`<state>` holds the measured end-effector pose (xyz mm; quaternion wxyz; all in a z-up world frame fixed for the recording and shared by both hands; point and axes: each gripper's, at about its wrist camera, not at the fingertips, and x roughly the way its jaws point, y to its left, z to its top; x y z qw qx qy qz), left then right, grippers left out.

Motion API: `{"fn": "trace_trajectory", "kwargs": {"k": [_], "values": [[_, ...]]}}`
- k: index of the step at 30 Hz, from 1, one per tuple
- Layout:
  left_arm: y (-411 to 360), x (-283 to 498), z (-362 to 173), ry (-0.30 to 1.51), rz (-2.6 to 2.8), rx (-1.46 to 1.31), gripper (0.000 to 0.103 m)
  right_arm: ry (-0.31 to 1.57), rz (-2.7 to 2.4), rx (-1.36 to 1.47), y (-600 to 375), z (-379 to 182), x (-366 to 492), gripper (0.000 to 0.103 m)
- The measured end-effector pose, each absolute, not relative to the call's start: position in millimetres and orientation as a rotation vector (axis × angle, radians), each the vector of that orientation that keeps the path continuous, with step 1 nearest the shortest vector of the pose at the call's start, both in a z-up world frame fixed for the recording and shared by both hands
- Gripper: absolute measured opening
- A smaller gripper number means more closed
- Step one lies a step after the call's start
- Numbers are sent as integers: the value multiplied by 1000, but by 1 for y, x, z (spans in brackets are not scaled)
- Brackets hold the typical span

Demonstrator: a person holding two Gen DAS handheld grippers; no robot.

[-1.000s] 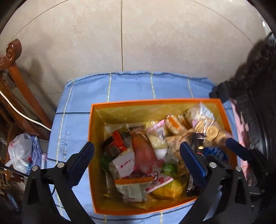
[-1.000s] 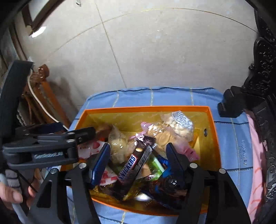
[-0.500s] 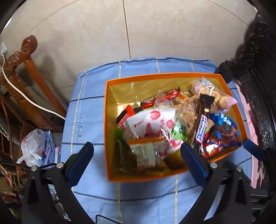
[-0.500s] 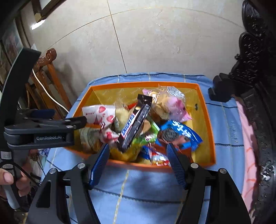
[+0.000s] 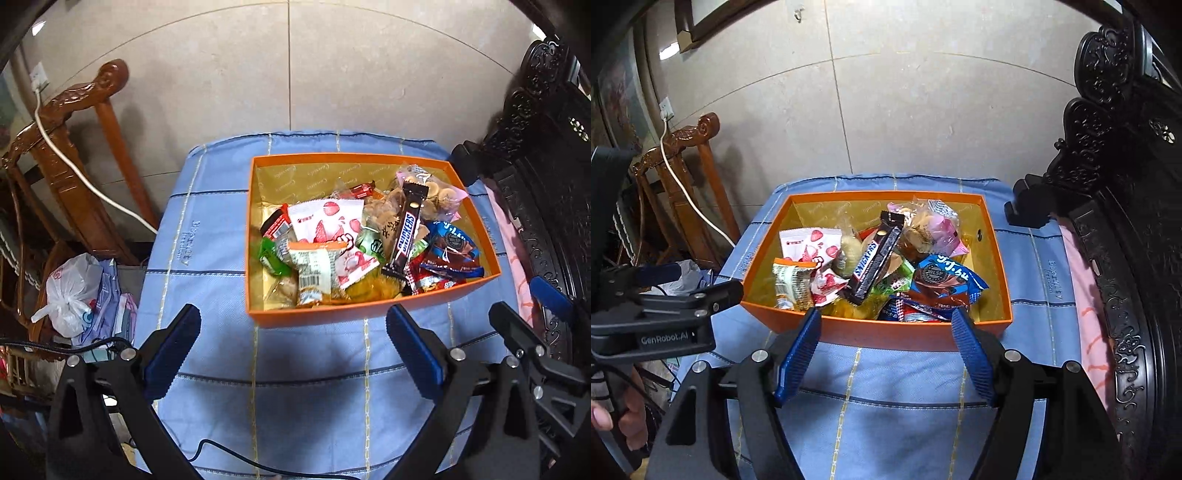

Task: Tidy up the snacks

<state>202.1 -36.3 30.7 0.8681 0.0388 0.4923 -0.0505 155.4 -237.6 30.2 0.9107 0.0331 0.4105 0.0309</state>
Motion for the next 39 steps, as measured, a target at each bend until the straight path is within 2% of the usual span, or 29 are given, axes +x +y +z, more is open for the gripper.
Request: {"fn": "trace_trajectory", "kwargs": {"k": [39], "values": [[-49,132,66,919,-118,109,99,835,61,65,-252,31,114,73]]}}
